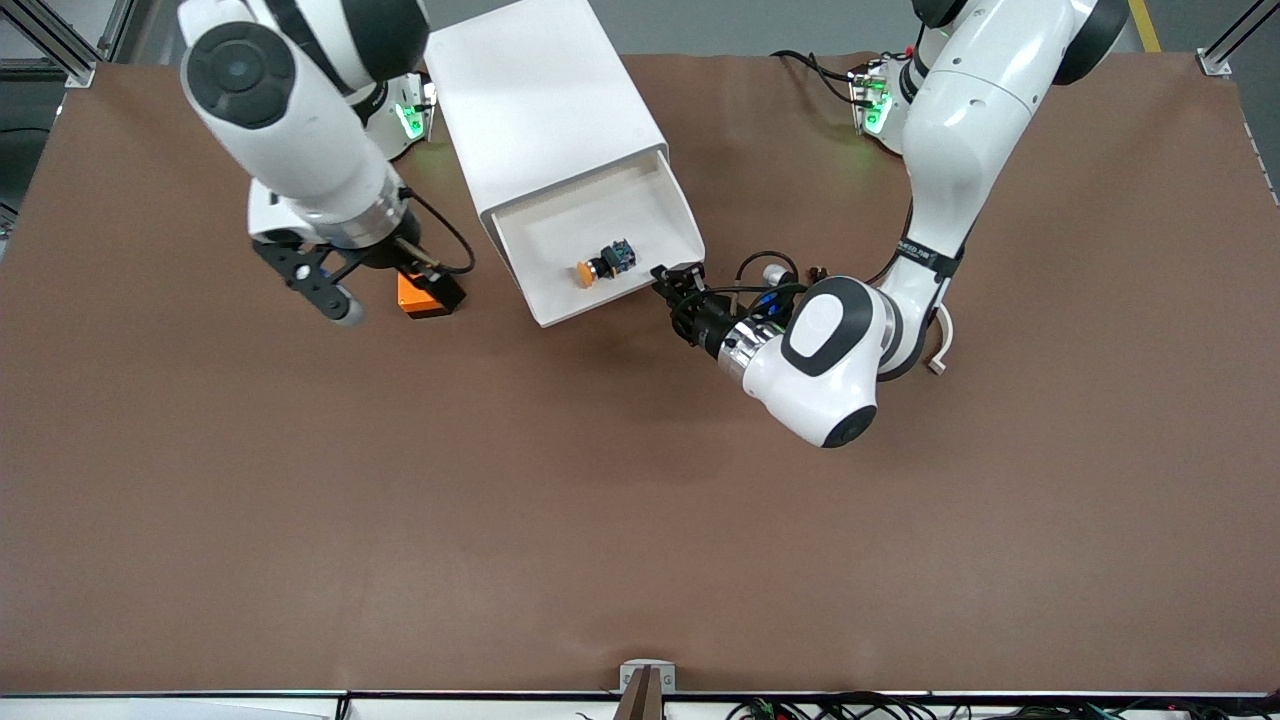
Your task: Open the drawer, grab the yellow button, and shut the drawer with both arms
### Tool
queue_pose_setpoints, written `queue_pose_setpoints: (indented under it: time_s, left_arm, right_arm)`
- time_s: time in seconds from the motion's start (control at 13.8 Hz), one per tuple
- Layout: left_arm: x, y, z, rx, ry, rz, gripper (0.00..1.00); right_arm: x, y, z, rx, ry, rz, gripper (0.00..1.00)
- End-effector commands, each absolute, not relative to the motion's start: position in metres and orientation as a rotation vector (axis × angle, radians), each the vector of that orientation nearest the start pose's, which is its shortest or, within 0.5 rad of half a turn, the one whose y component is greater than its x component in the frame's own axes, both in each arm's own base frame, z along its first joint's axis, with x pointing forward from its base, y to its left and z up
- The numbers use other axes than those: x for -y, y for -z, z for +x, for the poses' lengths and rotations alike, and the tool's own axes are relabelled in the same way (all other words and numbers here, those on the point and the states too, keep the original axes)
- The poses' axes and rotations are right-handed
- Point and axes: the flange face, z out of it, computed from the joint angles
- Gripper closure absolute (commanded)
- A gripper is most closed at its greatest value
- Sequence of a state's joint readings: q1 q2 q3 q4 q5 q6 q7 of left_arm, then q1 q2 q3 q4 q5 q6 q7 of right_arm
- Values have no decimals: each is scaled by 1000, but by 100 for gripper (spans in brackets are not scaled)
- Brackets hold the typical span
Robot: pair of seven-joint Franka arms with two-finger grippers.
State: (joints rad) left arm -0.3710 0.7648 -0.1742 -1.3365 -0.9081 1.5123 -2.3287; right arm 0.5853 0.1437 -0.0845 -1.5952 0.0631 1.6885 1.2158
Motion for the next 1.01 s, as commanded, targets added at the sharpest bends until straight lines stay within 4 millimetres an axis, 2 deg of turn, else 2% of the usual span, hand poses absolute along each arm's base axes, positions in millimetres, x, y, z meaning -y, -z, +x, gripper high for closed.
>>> queue_pose_setpoints:
  time_s: [0.0, 0.07, 0.22, 0.58, 0.72, 0.94]
  left_arm:
    - [402, -306, 571, -2498, 1828, 1581, 1]
    - [394, -309, 577, -2473, 1819, 1583, 1]
    - [365, -317, 599, -2431, 1769, 1572, 1]
    - [271, -320, 647, -2297, 1583, 1645, 1]
    - [251, -326, 652, -2244, 1472, 1753, 1]
    - [231, -322, 656, -2175, 1341, 1912, 1]
  right_arm:
    - [-335, -527, 512, -1164, -105, -2896, 0]
    - [-351, -518, 509, -1183, -99, -2888, 0]
    - [-381, -500, 499, -1221, -91, -2875, 0]
    - [-446, -453, 471, -1306, -68, -2863, 0]
    - [-467, -437, 459, -1348, -61, -2851, 0]
    - [-479, -427, 448, -1365, -62, -2859, 0]
